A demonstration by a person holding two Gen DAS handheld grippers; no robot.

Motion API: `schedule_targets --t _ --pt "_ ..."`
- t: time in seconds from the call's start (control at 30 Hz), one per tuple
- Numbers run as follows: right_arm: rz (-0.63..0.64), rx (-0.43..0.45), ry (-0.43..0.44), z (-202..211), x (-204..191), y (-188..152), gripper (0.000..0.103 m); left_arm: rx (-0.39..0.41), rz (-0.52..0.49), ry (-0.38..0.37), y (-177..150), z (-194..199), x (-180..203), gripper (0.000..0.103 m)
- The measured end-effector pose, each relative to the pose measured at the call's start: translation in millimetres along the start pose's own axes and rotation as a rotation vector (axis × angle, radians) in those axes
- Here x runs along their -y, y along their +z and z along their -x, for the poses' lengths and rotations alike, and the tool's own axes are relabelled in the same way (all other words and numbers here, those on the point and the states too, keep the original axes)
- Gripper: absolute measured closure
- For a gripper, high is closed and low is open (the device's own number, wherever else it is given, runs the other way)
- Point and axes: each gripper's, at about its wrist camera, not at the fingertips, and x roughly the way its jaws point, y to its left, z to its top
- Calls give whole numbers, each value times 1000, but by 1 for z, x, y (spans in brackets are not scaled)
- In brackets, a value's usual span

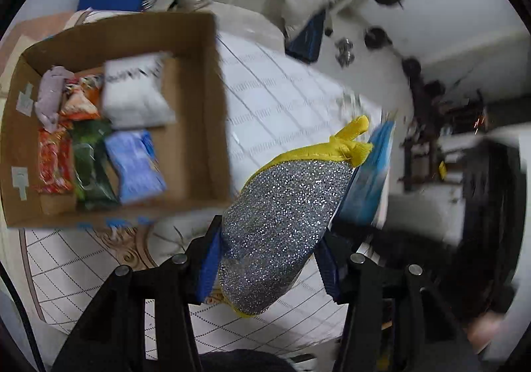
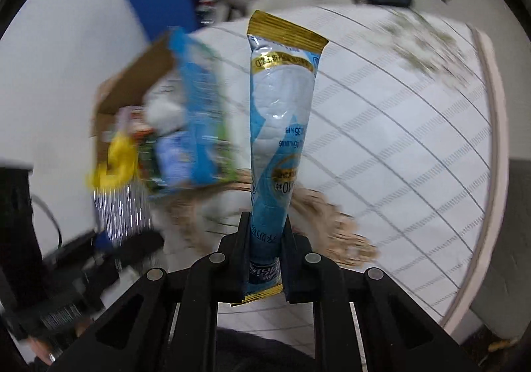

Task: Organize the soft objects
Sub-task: 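Place the sponge and tube drink into the box and release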

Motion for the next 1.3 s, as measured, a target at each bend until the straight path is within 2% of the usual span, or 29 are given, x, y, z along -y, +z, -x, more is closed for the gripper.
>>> schedule_targets --t 0.13,0.3,0.47,0.67,0.73,0.77,0.8,0.83,0.87,1.07,1.2,1.27,1.3 --pt "30 -22 31 -22 -60 18 87 -44 112 -36 67 2 -54 54" --pt "34 -87 6 -68 -109 49 87 -111 194 -11 132 -26 -89 54" --pt "22 -137 -57 -103 -125 73 87 -209 218 -39 160 -60 -98 54" --pt "0 -184 -107 -129 -121 87 87 -294 209 -2 174 -89 -99 51" --pt "1 -205 -124 -136 -119 93 85 -315 210 -10 174 -95 -97 48" --pt "7 -217 -131 -139 -116 94 79 -324 205 -15 174 -97 -97 42" --pt "6 -229 -135 -142 -116 95 72 -320 194 -11 174 -98 -95 32" --pt "4 -234 -134 -143 -114 96 52 -312 174 9 175 -97 -94 28" --pt "3 -236 -119 -143 -113 97 43 -304 161 26 176 -96 -93 26" --pt "13 -245 -132 -141 -118 99 39 -268 135 51 174 -78 -95 26" --pt "51 -210 -178 -131 -129 93 36 -188 62 124 161 -49 -92 26" --pt "68 -171 -206 -122 -132 89 12 -137 19 182 148 -31 -93 26" --pt "84 -135 -230 -116 -135 85 10 -107 -2 213 140 -22 -94 26"
